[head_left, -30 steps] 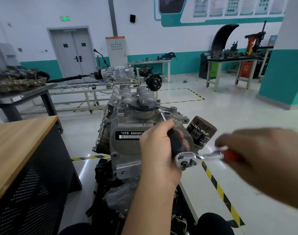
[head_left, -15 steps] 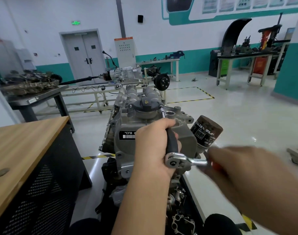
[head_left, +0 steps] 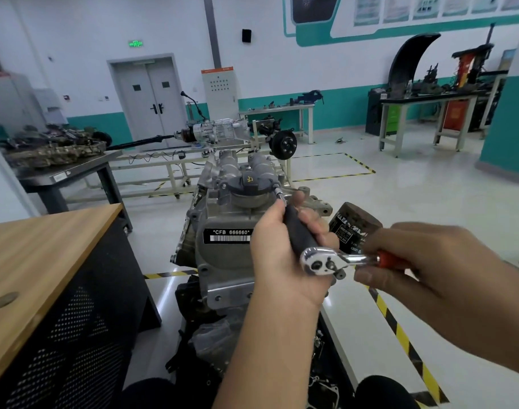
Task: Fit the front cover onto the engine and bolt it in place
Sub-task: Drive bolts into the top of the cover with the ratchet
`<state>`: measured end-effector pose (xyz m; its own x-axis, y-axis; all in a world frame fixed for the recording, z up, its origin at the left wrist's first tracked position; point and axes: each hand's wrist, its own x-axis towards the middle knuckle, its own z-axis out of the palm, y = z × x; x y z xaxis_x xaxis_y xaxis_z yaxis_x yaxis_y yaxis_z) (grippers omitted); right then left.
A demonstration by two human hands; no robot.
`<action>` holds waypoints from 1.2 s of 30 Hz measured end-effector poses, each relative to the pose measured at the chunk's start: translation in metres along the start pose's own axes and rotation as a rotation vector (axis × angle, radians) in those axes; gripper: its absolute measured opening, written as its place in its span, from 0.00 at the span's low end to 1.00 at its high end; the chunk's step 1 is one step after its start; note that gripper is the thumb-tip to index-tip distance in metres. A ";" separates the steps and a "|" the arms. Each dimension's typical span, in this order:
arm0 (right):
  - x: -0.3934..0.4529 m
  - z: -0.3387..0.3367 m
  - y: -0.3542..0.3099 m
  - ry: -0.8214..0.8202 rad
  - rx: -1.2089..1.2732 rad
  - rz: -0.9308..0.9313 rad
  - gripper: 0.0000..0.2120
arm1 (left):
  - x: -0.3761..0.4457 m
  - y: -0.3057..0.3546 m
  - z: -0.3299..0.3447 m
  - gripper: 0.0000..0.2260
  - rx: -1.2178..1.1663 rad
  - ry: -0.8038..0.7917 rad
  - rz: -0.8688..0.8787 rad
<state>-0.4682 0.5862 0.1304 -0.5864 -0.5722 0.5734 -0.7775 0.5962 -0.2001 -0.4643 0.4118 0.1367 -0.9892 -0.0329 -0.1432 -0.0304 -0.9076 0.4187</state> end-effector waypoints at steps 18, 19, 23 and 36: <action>0.007 0.017 -0.020 0.351 -0.261 -0.117 0.06 | 0.008 0.009 0.008 0.15 0.046 0.082 -0.013; 0.005 0.023 -0.026 0.314 -0.222 -0.120 0.05 | 0.010 0.009 0.010 0.15 0.044 0.092 -0.009; -0.008 0.058 -0.041 0.145 0.221 0.018 0.11 | 0.006 0.012 0.005 0.07 0.274 0.141 0.075; 0.022 0.096 -0.071 0.765 0.272 0.252 0.13 | 0.088 0.128 0.063 0.07 2.627 -0.180 0.206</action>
<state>-0.4480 0.4778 0.0811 -0.5105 0.1561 0.8456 -0.7294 0.4423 -0.5219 -0.5641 0.3185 0.2339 -0.9921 0.1238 -0.0177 0.1221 0.9894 0.0789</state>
